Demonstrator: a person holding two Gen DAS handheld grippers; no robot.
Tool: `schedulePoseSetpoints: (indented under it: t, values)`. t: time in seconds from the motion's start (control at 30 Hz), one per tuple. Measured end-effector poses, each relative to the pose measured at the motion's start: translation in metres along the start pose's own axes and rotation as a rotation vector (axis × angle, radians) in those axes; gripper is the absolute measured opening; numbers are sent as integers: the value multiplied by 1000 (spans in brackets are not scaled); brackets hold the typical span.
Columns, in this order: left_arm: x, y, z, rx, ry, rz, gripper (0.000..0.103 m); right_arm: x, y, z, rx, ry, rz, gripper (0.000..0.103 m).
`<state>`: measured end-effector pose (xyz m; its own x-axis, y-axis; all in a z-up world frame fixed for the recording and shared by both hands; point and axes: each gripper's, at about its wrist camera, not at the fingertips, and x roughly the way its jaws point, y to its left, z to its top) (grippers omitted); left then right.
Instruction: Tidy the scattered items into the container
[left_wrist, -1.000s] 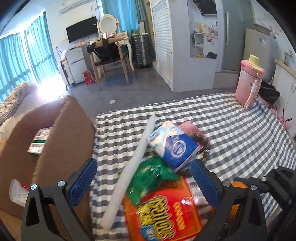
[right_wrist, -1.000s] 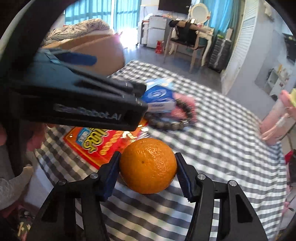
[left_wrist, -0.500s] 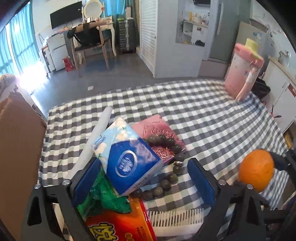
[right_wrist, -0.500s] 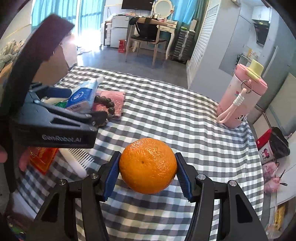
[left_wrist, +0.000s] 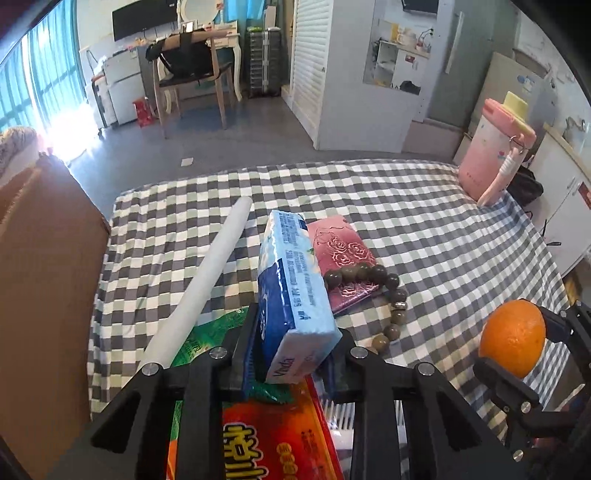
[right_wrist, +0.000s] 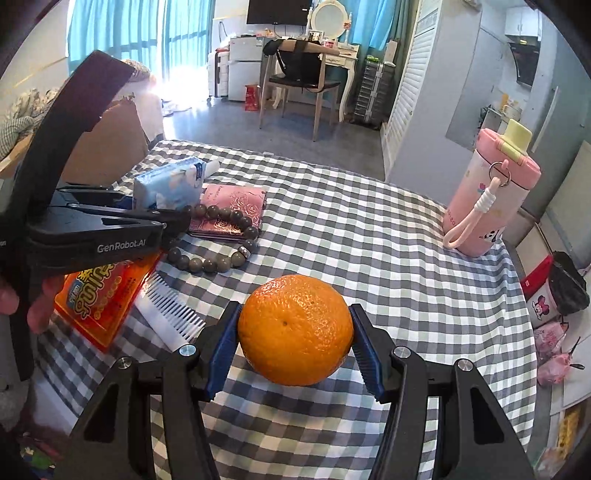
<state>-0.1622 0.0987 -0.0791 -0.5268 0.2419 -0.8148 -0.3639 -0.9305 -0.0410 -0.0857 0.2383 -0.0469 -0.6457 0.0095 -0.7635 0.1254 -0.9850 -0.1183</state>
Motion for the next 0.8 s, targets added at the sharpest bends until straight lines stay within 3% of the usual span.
schedulePoseSetpoints:
  t: [0.43, 0.8]
  values:
    - [-66, 1, 10, 19, -150, 57, 28, -26, 1, 12, 33, -66, 18, 57]
    - [-140, 27, 8, 15, -323, 108, 26, -51, 34, 34, -36, -140, 26, 57]
